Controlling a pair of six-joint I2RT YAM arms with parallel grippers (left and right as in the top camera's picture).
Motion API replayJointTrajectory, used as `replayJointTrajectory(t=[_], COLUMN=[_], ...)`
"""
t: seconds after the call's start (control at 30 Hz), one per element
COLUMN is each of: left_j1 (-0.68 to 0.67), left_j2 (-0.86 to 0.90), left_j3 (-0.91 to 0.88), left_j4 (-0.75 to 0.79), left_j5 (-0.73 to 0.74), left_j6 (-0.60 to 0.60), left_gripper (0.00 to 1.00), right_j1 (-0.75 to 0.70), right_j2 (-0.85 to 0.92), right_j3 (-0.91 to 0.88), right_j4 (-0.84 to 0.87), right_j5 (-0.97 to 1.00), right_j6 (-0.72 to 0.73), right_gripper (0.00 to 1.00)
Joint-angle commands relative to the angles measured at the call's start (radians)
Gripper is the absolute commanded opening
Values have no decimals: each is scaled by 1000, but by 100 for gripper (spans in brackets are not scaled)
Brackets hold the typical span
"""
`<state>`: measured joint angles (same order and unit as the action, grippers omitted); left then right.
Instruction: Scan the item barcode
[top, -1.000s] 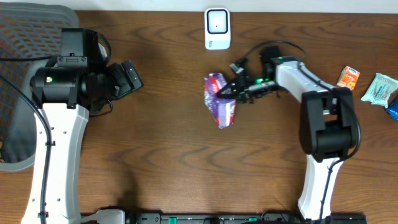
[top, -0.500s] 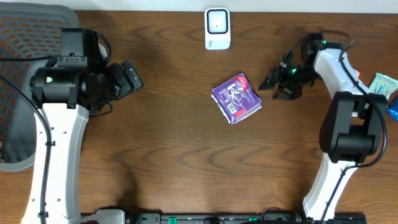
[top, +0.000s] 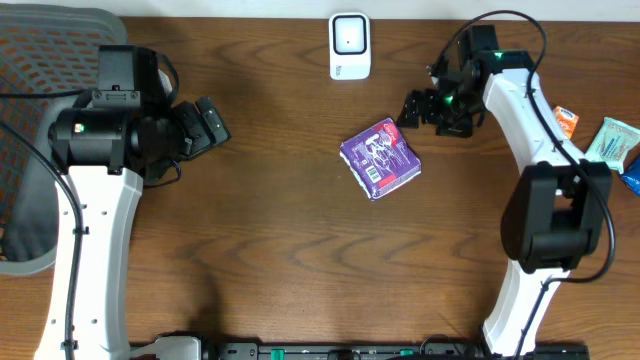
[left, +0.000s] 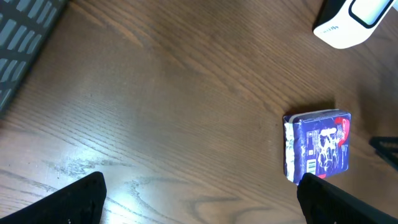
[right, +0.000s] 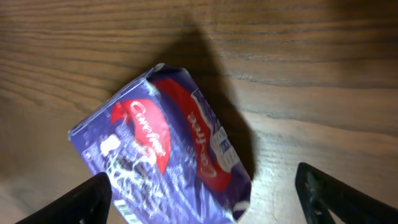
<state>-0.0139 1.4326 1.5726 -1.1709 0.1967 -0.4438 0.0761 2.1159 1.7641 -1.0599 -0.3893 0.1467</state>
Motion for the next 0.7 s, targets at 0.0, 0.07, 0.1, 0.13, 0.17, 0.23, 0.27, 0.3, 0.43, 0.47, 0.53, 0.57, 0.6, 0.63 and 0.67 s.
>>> replayJointTrajectory(t=[0.0,0.07,0.1,0.13,0.17,0.23,0.27,0.3,0.43,0.47,0.53,0.57,0.6,0.63,0.67], left_j1=[4,4,4,4,4,4,4,4,4,4,4,4,4,4,4], left_j2=[-2,-2,-2,-2,-2,-2,-2,-2,-2,-2,-2,-2,-2,-2,-2], left_j3=[7,7,7,7,7,7,7,7,6,7,7,7,7,7,7], left_j4=[-3,-2,-3,-2,-3,-3,-3,-3,-3,-3,-2,-3,-3,-3,-3], left_j5=[-6,-6,-6,-6,-6,-6,-6,-6,-6,-6,-6,-6,-6,-6,-6], left_j6=[10,10,10,10,10,10,10,10,10,10,10,10,10,10,10], left_gripper=[98,98,98,98,98,98,98,98,98,98,98,98,98,98,98], right_j1=[-2,-2,-2,-2,-1,1,2,3,4,4,2,2,2,4,7], right_j2=[68,94,109,122,136,162,174,180,200,198,187,178,166,145,129], right_j3=[-13,-14,-16,-18,-22,-28,-31,-34,-37,-33,-17,-5,9,27,38], right_j4=[2,-1,-3,-4,-4,-4,-4,-3,2,2,0,-3,-6,-10,-12], right_j5=[-92,-143,-170,-192,-208,-219,-219,-219,-205,-203,-198,-184,-163,-123,-90], right_j6=[-47,-80,-100,-116,-132,-148,-148,-148,-143,-125,-92,-73,-54,-27,-10], right_gripper=[88,86,85,84,83,73,65,58,6,1,1,1,1,1,1])
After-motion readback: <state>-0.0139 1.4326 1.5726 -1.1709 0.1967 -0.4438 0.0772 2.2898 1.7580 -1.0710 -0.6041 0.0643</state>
